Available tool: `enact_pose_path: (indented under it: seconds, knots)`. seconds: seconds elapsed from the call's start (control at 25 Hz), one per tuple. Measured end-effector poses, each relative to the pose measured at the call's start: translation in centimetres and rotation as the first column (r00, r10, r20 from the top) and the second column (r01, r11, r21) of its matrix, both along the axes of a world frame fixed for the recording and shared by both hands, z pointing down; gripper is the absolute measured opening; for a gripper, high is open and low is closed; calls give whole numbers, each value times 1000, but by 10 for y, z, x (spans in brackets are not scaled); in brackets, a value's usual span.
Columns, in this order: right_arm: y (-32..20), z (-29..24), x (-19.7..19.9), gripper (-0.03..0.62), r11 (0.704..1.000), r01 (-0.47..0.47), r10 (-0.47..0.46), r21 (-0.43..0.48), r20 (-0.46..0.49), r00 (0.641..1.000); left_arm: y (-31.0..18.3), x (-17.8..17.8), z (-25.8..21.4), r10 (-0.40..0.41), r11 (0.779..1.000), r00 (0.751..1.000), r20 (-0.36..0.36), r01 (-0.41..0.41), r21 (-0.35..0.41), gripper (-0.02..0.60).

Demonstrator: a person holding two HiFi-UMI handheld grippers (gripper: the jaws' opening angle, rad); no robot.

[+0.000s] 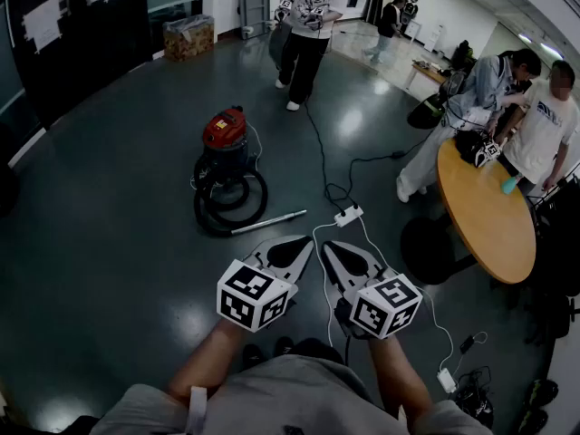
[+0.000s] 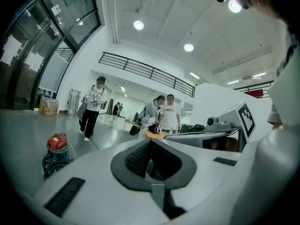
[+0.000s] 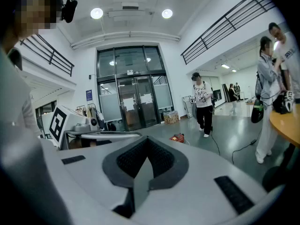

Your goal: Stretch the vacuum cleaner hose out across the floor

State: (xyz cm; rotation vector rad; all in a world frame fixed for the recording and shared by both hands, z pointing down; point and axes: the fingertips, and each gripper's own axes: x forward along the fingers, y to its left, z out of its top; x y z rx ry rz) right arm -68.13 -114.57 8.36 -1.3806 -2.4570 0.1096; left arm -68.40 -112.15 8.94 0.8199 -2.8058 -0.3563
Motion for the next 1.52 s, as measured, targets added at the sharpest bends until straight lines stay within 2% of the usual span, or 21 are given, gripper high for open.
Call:
enact_pose_path:
  seconds: [0.64,0.96,1.32,1.52]
  knots:
    - [-5,7,-13,6,1000,-17,17,10,-20,1000,-2,-9,3,5,1000,1000,-14,-5,-14,8]
    - [4,21,-15,6,998,-6,8,64,-34,999,6,-12,6,-1,1000,1000,-18,1,-25,8]
    - [31,27,-5,6,993,19,-18,118,-8,1000,32,2,10,-16,999,1000,-22,15,-39,8]
    - [44,28,2,6,992,33,-32,118,-5,999,44,10,16,-31,998,999,-35,29,-47,8]
